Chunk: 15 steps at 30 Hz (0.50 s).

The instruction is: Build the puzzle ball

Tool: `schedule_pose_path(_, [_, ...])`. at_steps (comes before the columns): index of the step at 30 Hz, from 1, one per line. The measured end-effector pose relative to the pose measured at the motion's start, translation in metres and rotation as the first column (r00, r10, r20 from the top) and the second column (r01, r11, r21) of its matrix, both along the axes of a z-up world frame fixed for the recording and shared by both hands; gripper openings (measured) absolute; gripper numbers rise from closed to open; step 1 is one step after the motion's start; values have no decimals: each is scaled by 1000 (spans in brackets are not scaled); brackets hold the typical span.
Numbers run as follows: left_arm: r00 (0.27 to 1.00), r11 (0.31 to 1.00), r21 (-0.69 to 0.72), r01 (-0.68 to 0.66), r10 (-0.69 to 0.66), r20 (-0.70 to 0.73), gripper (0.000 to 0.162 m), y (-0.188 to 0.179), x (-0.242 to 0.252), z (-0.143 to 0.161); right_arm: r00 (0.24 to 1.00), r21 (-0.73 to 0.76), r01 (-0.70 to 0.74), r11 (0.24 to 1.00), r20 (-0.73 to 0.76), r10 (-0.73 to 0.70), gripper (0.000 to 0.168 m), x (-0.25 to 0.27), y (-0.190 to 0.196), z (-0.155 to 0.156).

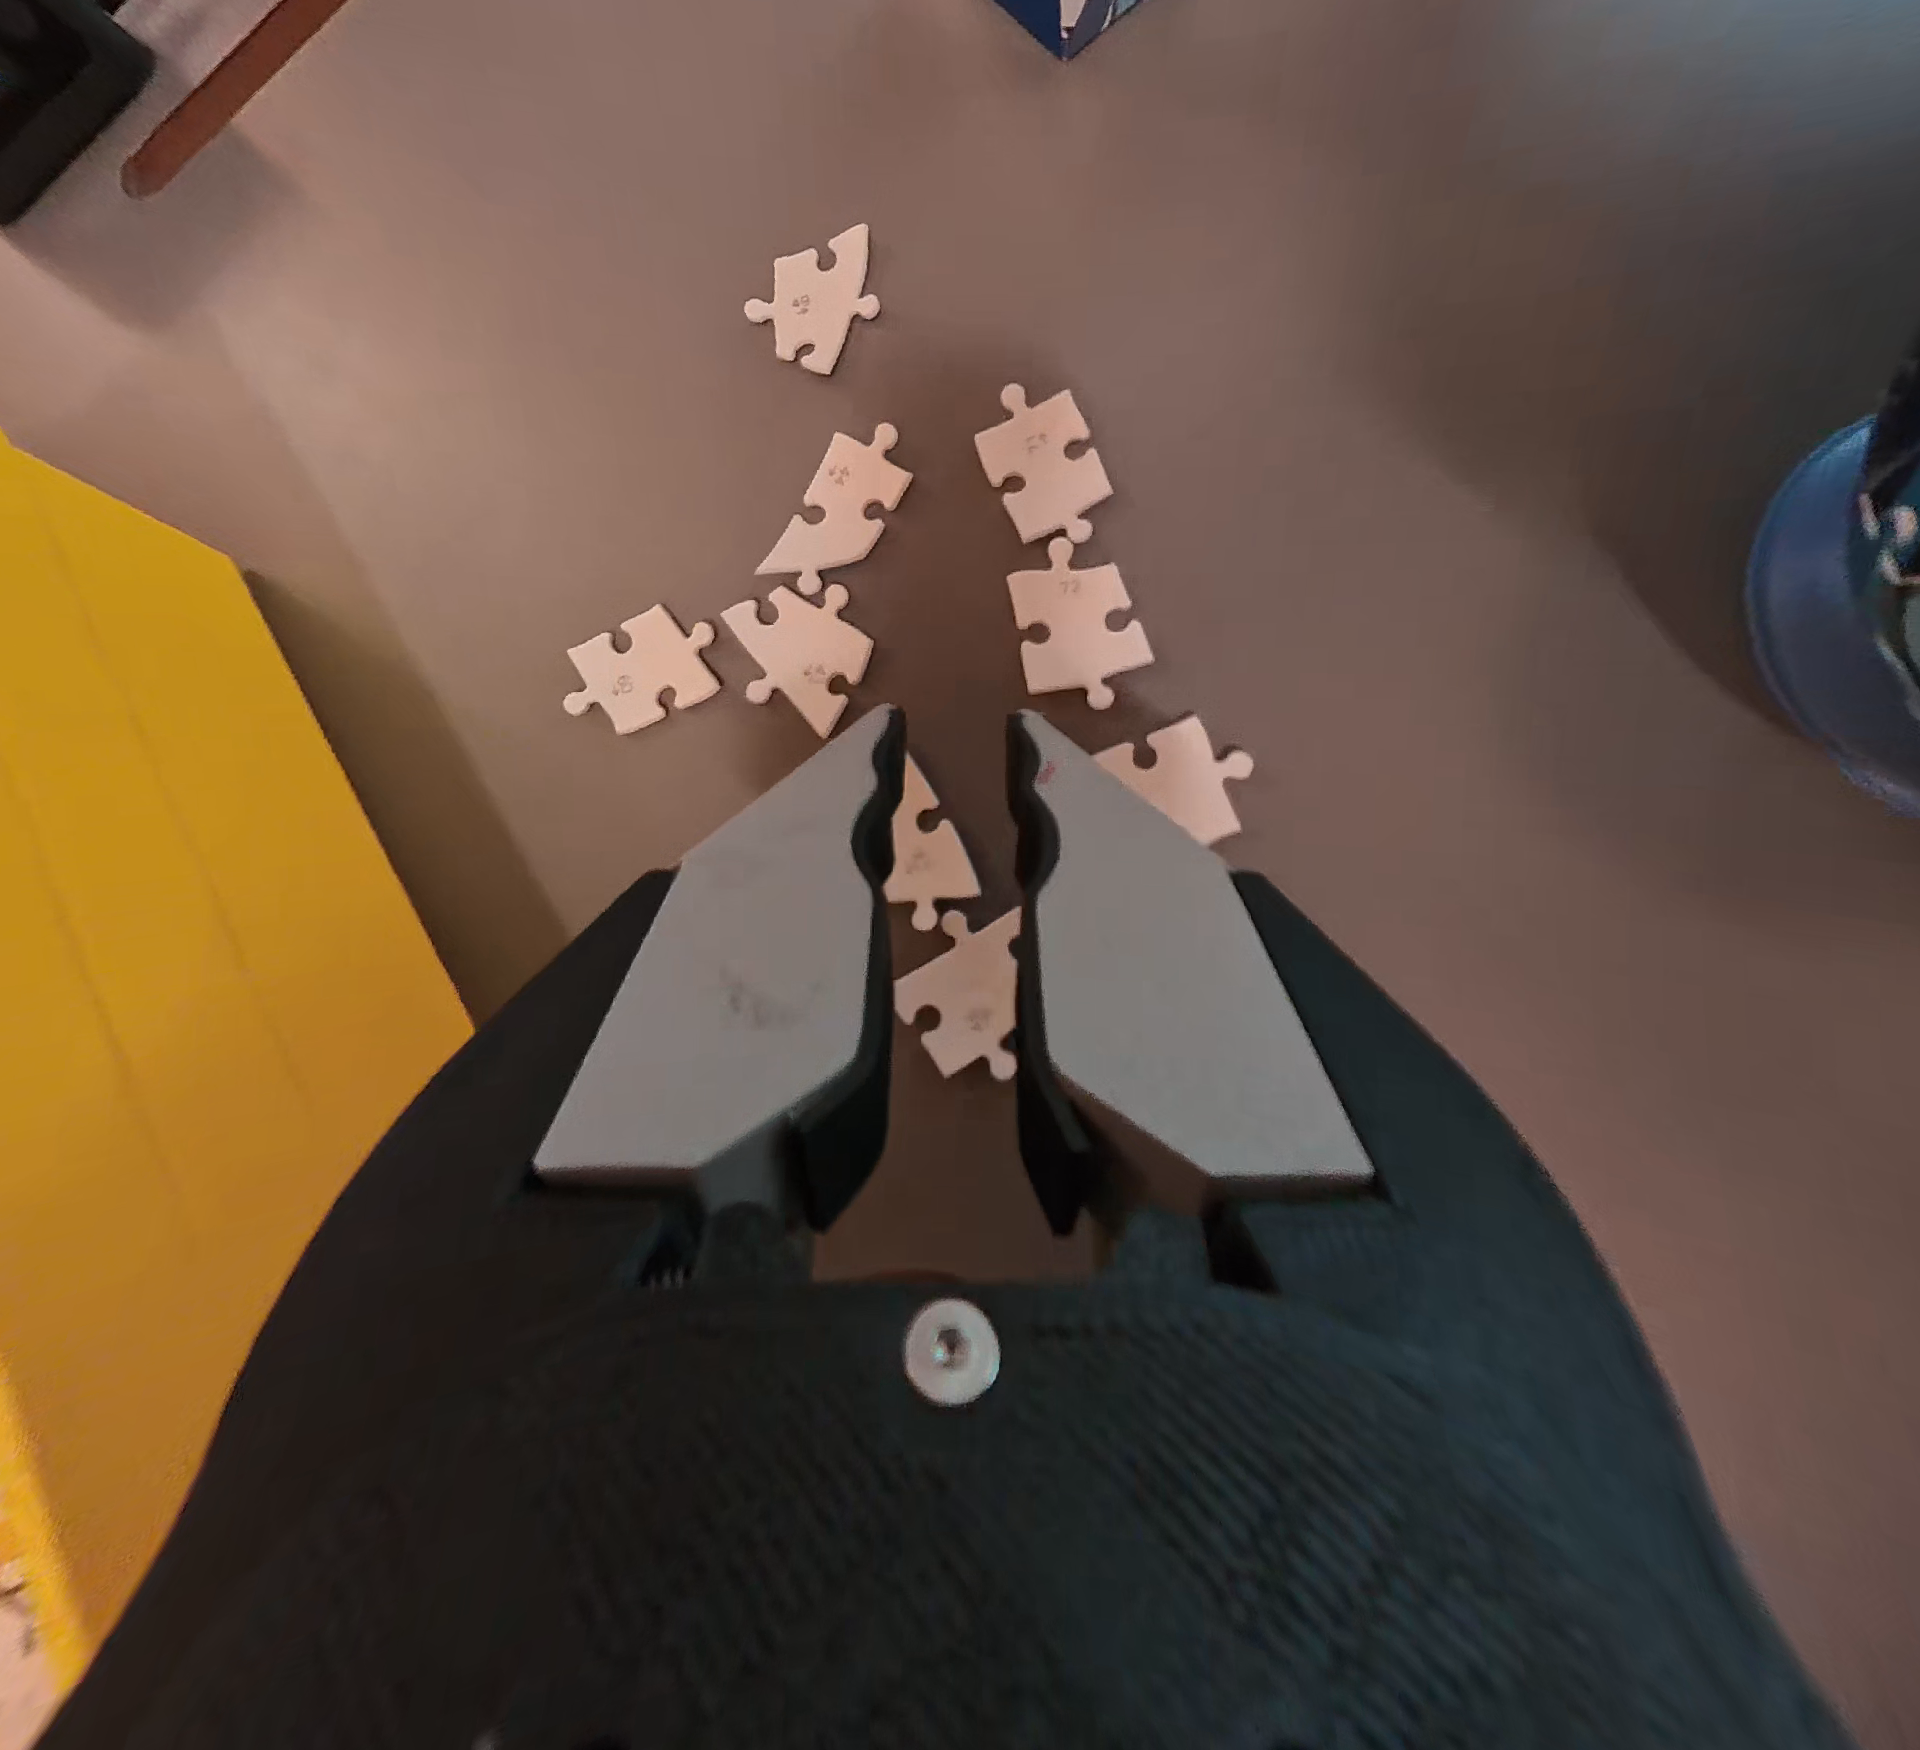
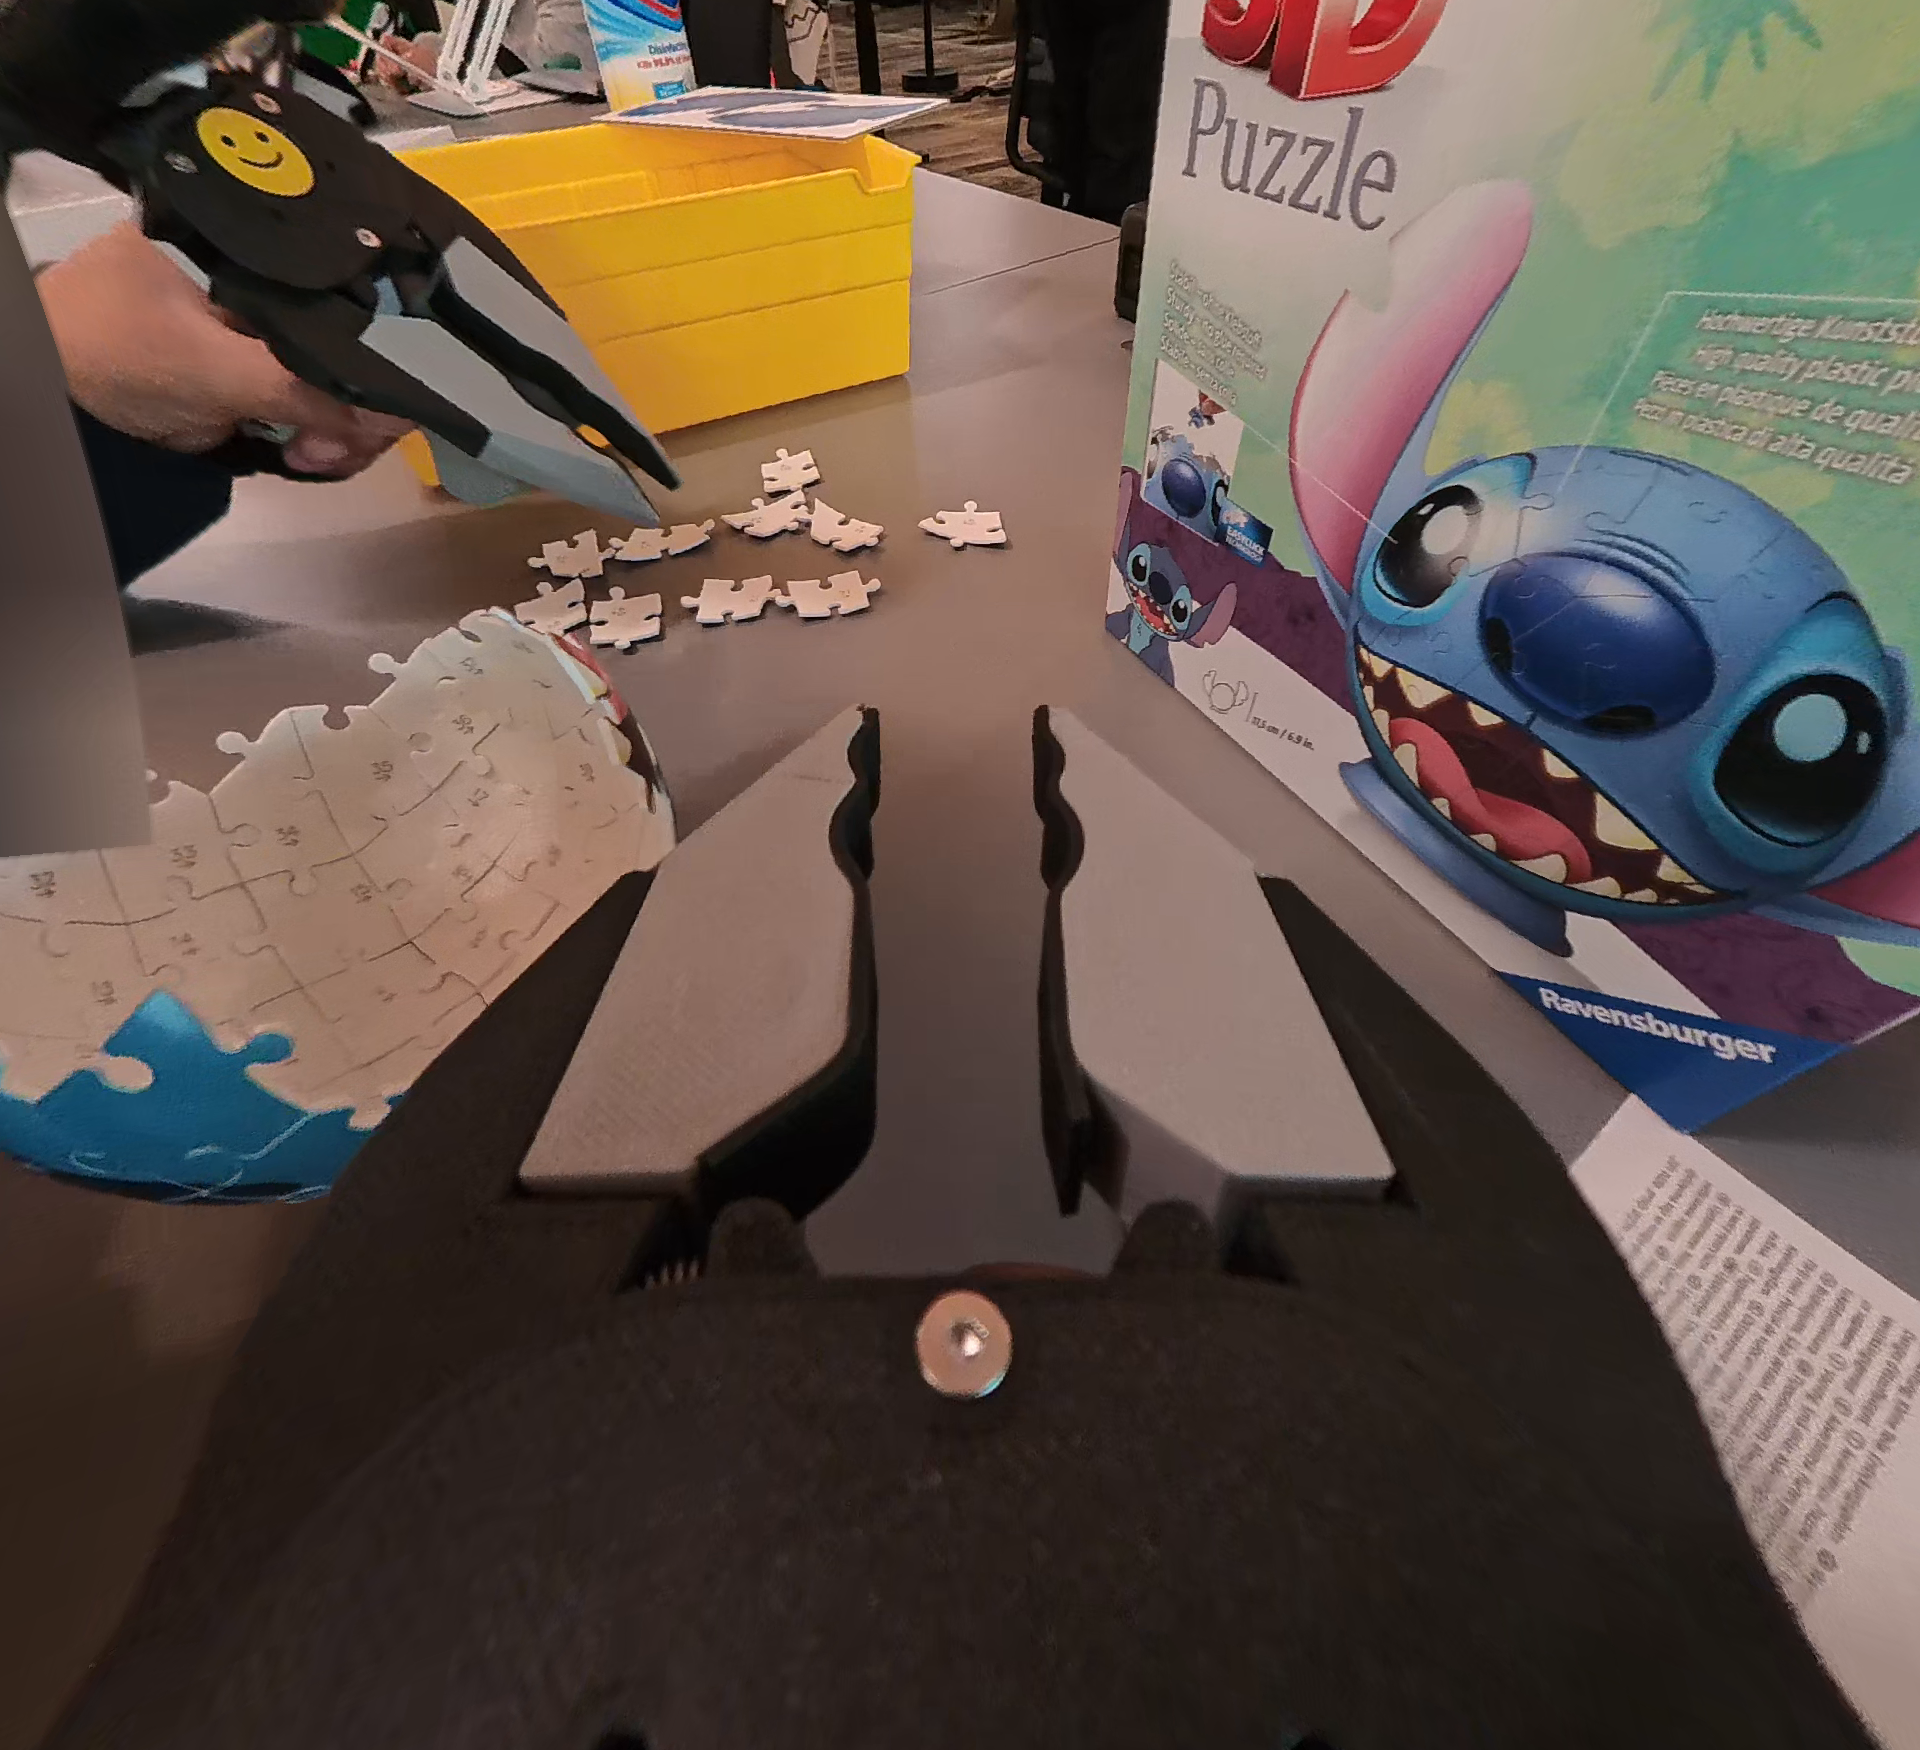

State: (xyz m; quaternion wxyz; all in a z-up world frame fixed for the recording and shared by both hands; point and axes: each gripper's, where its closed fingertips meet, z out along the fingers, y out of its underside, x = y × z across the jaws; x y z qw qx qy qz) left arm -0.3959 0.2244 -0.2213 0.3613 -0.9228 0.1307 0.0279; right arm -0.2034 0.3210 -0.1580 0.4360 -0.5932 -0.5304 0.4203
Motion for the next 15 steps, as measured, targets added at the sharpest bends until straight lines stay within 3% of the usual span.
schedule_pose_path(8, [992,992,-19,-125,124,-29,28,26,-30,0,998,19,-34,999,-42,35,26,1,-14,14])
schedule_pose_path(11, [996,993,-80,-87,87,-2,45,31,-28,-11,997,33,-39,999,-64,41,26,3,-18,21])
schedule_pose_path(15, [998,982,-177,-64,63,-16,50,33,-32,-25,995,46,-33,998,-89,37,26,6,-18,28])
